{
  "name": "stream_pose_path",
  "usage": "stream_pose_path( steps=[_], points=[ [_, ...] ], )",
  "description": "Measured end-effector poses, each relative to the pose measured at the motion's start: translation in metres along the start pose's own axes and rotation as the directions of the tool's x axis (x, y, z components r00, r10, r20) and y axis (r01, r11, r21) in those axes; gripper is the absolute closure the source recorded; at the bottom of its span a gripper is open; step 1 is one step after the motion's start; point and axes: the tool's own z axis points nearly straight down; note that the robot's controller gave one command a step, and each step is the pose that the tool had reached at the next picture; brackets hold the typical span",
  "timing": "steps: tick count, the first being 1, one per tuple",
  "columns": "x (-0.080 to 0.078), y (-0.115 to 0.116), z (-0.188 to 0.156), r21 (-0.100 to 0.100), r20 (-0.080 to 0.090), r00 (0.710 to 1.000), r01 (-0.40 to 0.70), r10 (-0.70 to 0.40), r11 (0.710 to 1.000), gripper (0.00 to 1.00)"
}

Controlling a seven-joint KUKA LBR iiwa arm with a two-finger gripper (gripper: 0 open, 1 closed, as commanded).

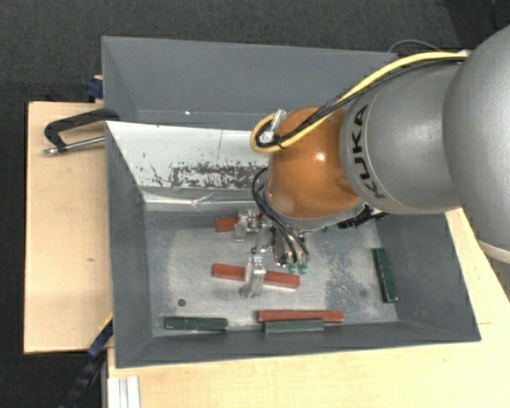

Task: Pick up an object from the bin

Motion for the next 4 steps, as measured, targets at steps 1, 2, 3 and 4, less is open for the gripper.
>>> stream_pose_path(
  steps=[1, 2, 3, 4],
  points=[
    [0.001, -0.015, 0.028, 0.003, -0.006, 1.0, 0.007, -0.007, 1.0, 0.0],
    [0.001, -0.046, -0.002, 0.001, 0.002, 1.0, 0.003, -0.003, 1.0, 0.0],
    [0.012, -0.016, 0.038, 0.001, -0.004, 1.0, -0.011, 0.011, 1.0, 0.0],
    [0.016, -0.034, 0.041, 0.002, -0.005, 0.993, -0.116, 0.116, 0.993, 1.0]
  ],
)
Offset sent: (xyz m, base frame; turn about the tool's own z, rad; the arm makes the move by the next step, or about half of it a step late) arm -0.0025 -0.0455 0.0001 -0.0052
